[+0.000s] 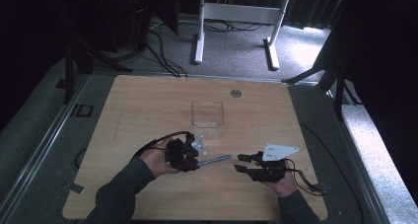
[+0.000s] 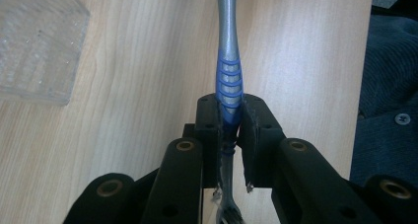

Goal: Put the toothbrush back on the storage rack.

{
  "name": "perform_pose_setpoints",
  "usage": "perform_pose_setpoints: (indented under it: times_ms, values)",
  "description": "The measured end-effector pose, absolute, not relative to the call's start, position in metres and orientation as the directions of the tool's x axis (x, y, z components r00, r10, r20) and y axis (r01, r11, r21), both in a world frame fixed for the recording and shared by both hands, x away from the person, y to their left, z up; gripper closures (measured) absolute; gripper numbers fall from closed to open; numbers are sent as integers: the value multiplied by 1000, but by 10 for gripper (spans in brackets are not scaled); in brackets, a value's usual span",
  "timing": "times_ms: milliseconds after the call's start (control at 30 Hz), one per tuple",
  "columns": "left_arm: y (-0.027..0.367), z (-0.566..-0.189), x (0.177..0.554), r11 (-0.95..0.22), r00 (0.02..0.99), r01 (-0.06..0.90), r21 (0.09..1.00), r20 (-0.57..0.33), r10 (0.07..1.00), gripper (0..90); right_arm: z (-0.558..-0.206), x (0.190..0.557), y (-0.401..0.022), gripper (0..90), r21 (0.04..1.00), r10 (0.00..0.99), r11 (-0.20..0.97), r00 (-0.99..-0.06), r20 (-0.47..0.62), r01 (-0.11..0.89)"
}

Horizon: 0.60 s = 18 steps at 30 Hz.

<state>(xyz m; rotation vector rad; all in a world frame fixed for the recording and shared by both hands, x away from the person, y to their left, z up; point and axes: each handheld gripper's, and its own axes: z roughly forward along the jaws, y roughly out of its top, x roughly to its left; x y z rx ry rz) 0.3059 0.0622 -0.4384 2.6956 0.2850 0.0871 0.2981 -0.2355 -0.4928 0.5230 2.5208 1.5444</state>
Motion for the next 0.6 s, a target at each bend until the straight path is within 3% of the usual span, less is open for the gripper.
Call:
perform_pose_setpoints:
  times_ms: [600]
  values:
    - [49, -438, 301, -905, 990, 121, 409, 10, 137, 791, -490, 294, -231, 528, 894, 292, 410, -955, 59, 181]
